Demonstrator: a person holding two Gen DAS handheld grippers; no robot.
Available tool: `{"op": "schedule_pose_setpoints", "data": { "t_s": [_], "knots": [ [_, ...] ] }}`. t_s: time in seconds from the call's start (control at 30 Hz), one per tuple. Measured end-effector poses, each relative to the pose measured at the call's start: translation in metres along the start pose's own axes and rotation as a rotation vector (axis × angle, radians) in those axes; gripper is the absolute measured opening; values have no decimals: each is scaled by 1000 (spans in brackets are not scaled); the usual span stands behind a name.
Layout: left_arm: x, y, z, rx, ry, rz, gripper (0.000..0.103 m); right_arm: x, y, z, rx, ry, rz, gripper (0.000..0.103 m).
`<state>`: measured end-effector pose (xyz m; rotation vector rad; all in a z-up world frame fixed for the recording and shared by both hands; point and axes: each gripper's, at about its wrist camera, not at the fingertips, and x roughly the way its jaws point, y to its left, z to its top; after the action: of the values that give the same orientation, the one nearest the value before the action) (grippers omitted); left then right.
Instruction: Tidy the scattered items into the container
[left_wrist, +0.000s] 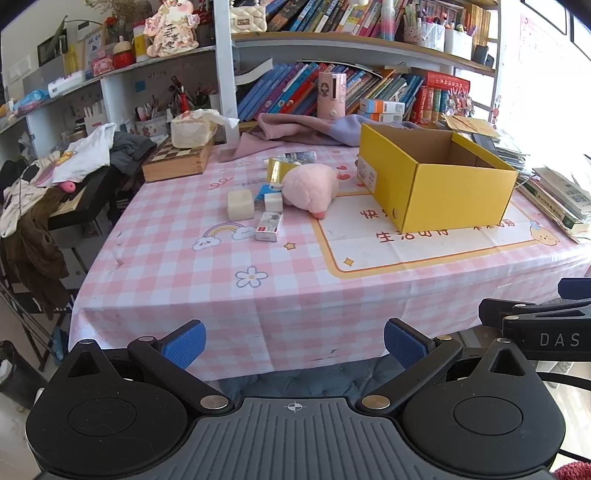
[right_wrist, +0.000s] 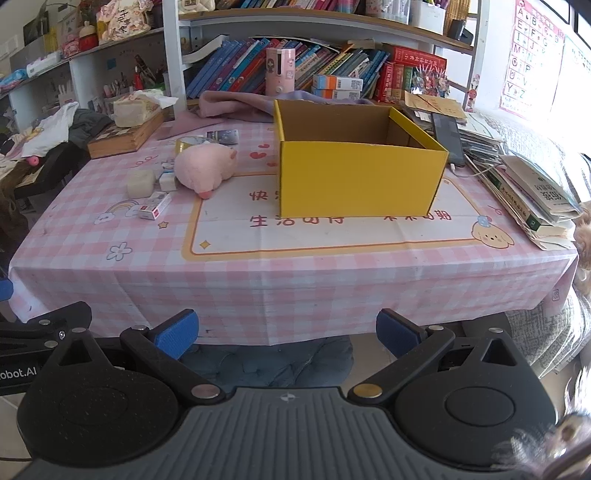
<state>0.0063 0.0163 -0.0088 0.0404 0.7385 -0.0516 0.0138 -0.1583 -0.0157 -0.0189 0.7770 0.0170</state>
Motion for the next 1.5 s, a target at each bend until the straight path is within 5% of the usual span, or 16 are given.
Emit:
{"op": "schedule_pose_setpoints", "data": {
  "t_s": [0.87, 1.3, 1.5],
  "knots": [
    [1, 68, -2, -117, -14, 83, 103, 15, 72, 30, -141, -47, 113, 103],
    [42, 68, 23, -115, 0, 65, 102, 59, 70, 60, -148, -35, 126, 101],
    [67, 70, 43, -136, 2, 69, 101, 89, 70, 91, -158, -40, 149, 91]
  ]
}}
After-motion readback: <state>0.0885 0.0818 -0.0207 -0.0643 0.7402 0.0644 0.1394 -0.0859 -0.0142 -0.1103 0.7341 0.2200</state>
